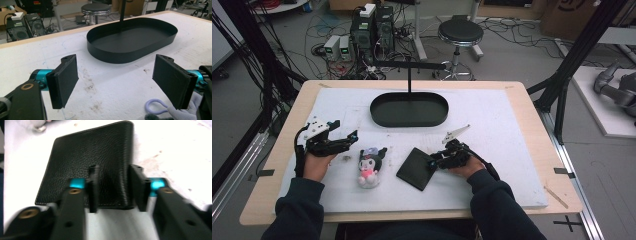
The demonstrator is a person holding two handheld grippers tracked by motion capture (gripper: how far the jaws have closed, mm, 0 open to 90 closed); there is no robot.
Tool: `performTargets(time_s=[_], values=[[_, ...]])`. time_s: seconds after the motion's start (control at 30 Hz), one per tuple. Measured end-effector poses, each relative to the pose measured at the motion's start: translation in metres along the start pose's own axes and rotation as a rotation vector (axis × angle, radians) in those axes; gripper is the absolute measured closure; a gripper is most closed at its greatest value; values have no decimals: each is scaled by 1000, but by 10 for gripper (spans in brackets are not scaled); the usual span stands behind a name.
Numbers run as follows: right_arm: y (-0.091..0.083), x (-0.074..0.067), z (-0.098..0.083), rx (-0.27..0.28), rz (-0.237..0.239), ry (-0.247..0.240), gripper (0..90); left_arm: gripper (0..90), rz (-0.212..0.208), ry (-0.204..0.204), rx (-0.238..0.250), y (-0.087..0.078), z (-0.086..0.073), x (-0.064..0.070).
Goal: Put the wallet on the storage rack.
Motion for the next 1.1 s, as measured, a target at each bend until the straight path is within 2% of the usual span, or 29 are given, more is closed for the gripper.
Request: performTargets(time_s=[0.1,0.3,0.47,0.5,0.57,0.6,0.73,0.83,0.87,0.97,1.03,1.07,1.1], values=[[-1,2,1,8,8,2,749,202,0,-2,-2,0,0,-1],[-5,2,2,17,17,14,803,202,0,-4,0,-1,0,-2],[-15,0,4,65,18,19,818,202,4,-11,-1,-1,-1,-3],[-22,2,6,110,4,13,824,202,6,-12,-1,-1,-1,-3],[-25,2,7,126,-3,17,827,202,5,-10,-3,-2,-1,-3],[-36,6,9,175,-28,17,830,202,5,-9,-3,-2,-1,-4],[-56,11,12,250,-86,16,834,203,8,-10,-4,-2,-1,-4],[-68,13,13,293,-126,15,836,203,8,-10,-3,-2,-1,-4],[-68,13,13,293,-126,15,836,203,8,-9,-3,-2,-1,-3],[-85,14,14,345,-189,7,839,203,7,-9,-3,-2,-1,-3],[-88,15,14,357,-202,7,839,203,7,-9,-3,-2,-1,-3],[-93,16,14,372,-224,-1,840,203,7,-9,-4,-2,-1,-3],[-100,17,14,388,-265,-5,841,203,8,-8,-3,-2,-1,-3]])
Point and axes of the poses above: each handheld gripper's, and its own axes: y roughly forward along the jaws, z roughly out of its top, x roughly to its right, the point moved 3 cm from there along y, roughly forward along the jaws, and after that the axes turned 14 degrees about y, right-handed, at the moved point
